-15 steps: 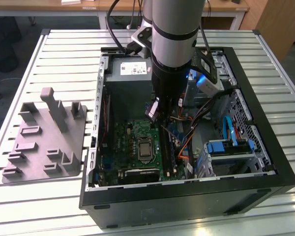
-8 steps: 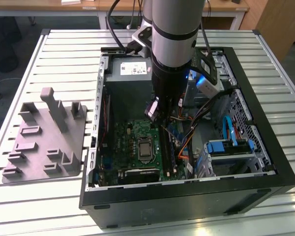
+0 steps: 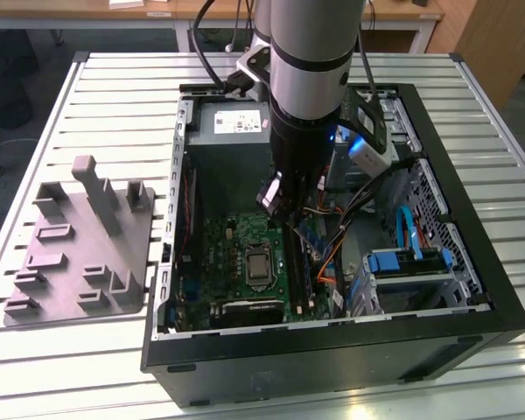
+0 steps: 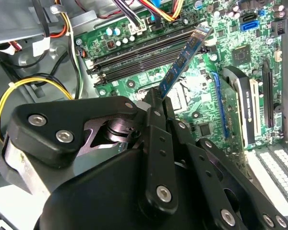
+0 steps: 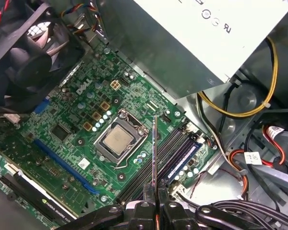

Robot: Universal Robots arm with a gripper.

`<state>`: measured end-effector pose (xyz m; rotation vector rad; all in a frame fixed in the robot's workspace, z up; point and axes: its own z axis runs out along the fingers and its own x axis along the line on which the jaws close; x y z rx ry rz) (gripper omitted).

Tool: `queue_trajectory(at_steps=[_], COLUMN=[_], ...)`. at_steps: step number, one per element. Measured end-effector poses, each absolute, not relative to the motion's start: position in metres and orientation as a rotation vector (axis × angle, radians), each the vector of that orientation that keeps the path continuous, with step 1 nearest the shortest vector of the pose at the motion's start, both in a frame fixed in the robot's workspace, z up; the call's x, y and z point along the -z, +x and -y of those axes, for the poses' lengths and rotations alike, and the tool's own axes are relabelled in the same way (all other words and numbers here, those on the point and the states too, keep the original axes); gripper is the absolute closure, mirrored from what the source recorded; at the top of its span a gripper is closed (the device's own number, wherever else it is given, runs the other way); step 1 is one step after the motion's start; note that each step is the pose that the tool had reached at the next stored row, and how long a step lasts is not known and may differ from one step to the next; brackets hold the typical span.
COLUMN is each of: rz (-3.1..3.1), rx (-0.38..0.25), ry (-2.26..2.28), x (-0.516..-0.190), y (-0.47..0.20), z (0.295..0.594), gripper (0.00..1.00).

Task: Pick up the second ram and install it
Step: 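Insert the second ram into the second slot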

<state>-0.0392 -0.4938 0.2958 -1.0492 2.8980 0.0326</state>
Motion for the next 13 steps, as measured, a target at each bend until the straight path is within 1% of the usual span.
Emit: queue_trajectory(at_steps=[13], rz=[-2.952], rx=[-0.027], ry=[-0.882], x=[-0.2956], y=[-0.0392], z=[0.4938], gripper=[0.86])
